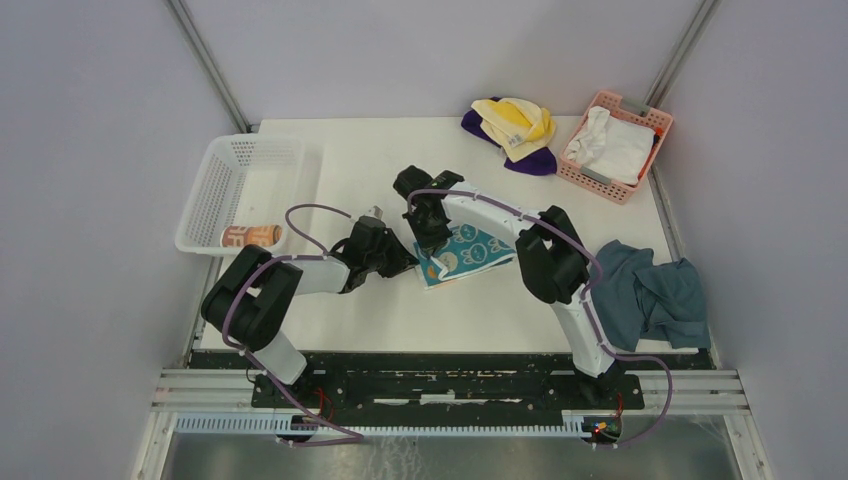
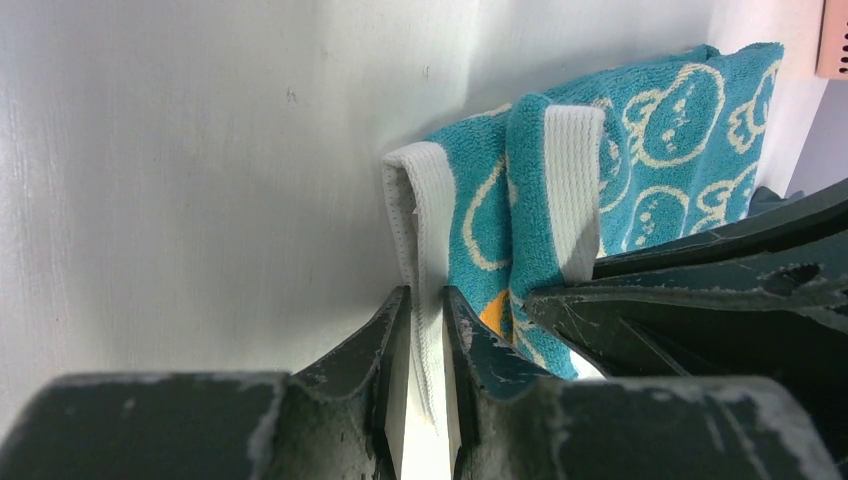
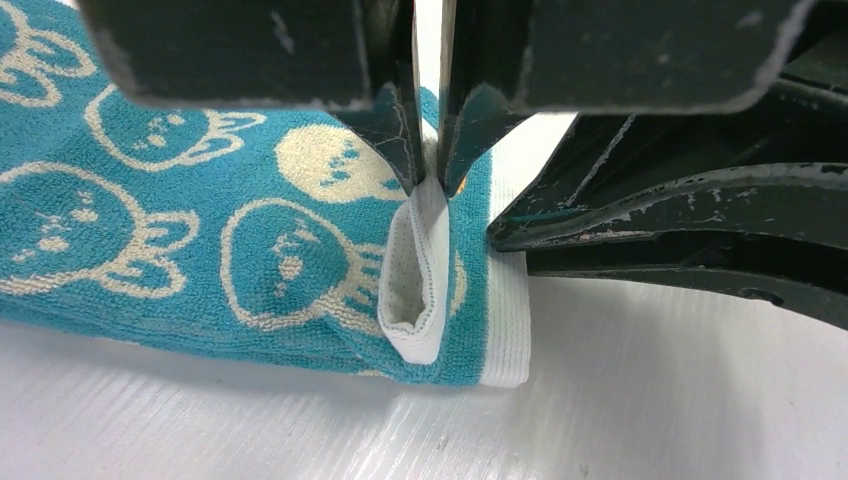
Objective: Roll the towels
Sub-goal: Fold the towel at the center of the board.
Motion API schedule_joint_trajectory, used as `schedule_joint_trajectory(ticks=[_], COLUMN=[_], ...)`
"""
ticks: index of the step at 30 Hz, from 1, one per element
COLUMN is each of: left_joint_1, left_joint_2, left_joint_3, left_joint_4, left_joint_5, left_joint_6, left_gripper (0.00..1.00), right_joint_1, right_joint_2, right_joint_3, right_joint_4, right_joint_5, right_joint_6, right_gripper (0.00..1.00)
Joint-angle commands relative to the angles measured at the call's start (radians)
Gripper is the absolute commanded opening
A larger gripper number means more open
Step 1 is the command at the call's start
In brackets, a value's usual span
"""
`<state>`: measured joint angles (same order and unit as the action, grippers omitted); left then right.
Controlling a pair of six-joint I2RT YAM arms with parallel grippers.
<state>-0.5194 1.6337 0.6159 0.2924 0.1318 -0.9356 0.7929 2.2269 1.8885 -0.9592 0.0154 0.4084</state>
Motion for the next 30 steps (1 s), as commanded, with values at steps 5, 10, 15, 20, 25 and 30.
schedule_joint_trajectory(ticks=[5, 10, 15, 20, 25, 30], left_joint_1=[-0.008, -0.011, -0.013, -0.014, -0.014, -0.014], left_joint_2=[0.003, 0.001, 0.000, 0.001, -0.002, -0.012], left_joint_3=[-0.002, -0.004, -0.002, -0.003, -0.004, -0.014], left_joint_4=[0.017, 0.017, 0.017, 0.016, 0.014, 0.012], left_joint_5=[-0.027, -0.032, -0.032, -0.035, -0.038, -0.052], left_joint_6=[-0.022, -0.022, -0.022, -0.022, -0.022, -0.031], left_gripper=[0.24, 0.22, 0.22, 0.21, 0.21, 0.23], right_joint_1=[0.018, 0.027, 0.034, 0.039, 0.040, 0.040], right_joint_2=[-0.031, -0.042, -0.043, -0.056, -0.031, -0.007], right_joint_3=[0.033, 0.034, 0.036, 0.035, 0.024, 0.011], right_joint_4=[0.016, 0.010, 0.009, 0.013, 0.028, 0.059], right_joint_5=[-0.006, -0.003, -0.002, 0.012, 0.026, 0.026], right_joint_6=[0.020, 0.021, 0.023, 0.030, 0.038, 0.054], right_gripper=[0.12, 0.13, 0.12, 0.13, 0.14, 0.20])
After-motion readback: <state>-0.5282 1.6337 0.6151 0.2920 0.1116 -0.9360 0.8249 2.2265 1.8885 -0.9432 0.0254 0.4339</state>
